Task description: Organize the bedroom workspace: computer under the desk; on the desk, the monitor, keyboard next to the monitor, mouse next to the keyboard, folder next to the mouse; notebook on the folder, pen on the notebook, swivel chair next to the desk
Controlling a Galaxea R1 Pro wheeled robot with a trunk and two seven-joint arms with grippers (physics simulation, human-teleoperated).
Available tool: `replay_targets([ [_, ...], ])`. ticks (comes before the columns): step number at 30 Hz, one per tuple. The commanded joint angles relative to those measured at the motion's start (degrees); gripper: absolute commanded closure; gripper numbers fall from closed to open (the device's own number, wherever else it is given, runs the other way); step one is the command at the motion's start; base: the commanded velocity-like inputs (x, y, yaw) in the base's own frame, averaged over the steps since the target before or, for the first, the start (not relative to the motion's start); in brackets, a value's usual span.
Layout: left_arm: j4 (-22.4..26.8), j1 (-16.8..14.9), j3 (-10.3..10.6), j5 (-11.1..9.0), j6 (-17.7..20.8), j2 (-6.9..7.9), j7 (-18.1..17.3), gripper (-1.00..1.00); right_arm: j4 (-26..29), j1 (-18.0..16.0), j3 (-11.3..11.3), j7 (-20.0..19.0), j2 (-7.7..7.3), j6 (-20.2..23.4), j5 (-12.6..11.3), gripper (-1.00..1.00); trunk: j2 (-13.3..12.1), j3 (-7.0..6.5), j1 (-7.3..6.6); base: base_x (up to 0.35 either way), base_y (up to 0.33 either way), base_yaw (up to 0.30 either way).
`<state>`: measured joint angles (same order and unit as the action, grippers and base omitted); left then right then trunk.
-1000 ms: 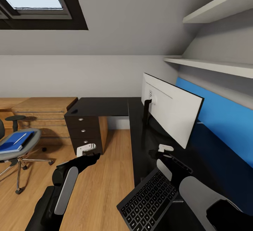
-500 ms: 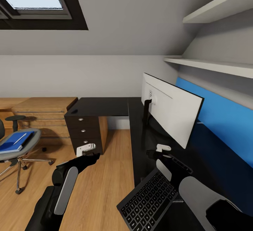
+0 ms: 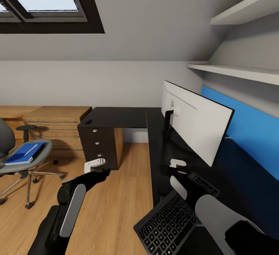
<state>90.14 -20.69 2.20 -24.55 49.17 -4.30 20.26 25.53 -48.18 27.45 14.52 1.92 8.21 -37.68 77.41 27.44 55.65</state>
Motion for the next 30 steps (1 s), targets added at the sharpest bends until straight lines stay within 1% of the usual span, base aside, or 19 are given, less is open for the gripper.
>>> replay_targets([
  [1, 0.04, -0.05, 0.03, -0.59, 0.15, -0.01, 0.57, -1.00, 0.13, -0.05, 0.46, 0.51, -0.07, 0.22, -0.39, -1.00, 0.04, 0.06, 0.00, 0.000, 0.000, 0.187],
  [6, 0.04, -0.05, 0.02, -0.59, 0.15, -0.01, 0.57, -1.00, 0.13, -0.07, 0.42, 0.48, -0.07, 0.22, -0.38, -1.00, 0.04, 0.06, 0.00, 0.000, 0.000, 0.095],
  [14, 0.04, -0.05, 0.00, -0.59, 0.16, -0.01, 0.59, -1.00, 0.13, 0.01, 0.42, 0.36, -0.07, 0.15, -0.33, -1.00, 0.04, 0.06, 0.00, 0.000, 0.000, 0.018],
  [30, 0.05, -0.05, 0.00, -0.50, 0.14, -0.01, 0.71, -1.00, 0.16, 0.02, 0.41, 0.33, -0.09, 0.32, -0.38, -1.00, 6.46, 2.94, 3.51, 0.000, 0.000, 0.000],
])
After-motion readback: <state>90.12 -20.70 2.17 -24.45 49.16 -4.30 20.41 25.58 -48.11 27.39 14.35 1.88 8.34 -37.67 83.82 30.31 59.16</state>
